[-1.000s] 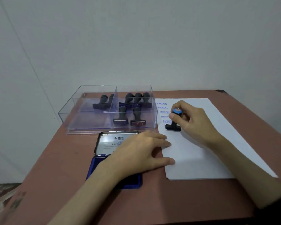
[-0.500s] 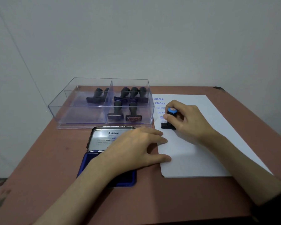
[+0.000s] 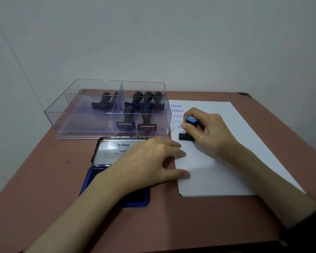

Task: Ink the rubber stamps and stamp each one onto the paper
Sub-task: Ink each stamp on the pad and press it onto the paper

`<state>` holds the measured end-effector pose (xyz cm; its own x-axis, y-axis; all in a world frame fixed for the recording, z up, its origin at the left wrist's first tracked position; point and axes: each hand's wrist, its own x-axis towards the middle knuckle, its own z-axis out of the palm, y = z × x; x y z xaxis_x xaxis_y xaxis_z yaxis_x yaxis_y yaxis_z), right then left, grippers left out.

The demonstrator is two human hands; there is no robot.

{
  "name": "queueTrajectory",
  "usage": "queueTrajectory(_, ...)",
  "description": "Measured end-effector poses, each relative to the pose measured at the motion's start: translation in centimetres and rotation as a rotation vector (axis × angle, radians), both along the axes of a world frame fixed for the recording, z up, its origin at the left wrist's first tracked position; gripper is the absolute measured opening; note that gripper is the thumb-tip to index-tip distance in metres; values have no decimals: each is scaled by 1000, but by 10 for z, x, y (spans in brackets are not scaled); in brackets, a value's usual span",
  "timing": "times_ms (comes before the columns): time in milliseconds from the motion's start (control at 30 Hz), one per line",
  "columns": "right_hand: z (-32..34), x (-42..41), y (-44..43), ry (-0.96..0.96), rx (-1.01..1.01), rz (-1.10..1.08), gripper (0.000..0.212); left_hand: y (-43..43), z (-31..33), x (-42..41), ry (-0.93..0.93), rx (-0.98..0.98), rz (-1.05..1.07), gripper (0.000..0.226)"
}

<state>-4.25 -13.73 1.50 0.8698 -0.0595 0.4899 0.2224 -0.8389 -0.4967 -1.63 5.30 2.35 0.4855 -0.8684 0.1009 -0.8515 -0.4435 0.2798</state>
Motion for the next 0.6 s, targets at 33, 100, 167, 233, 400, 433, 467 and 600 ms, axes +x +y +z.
queueTrajectory(33, 0, 0, 0, -6, -2, 2, 12, 0, 0, 0, 0, -2, -1, 56)
queueTrajectory(100, -1, -1, 0, -11, -4, 5, 12, -1, 1, 0, 0, 0, -3, 56)
queueTrajectory(167, -1, 0, 0, -12, -5, 4, 12, -1, 1, 0, 0, 4, -4, 56)
queueTrajectory(233, -1, 0, 0, -16, -9, 1, 11, -1, 1, 0, -2, 5, -3, 56)
queueTrajectory(400, -1, -1, 1, -6, -13, -2, 13, 0, 1, 0, -2, 11, -4, 56)
queueTrajectory(433, -2, -1, 1, -5, -16, -2, 13, 0, 1, 0, -1, 14, -3, 56)
queueTrajectory(467, -1, -1, 1, -4, -17, -3, 12, 0, 1, 0, -2, 16, -2, 57)
queueTrajectory(600, -1, -2, 2, 4, -9, -9, 11, -1, 2, -1, -8, 20, -1, 57)
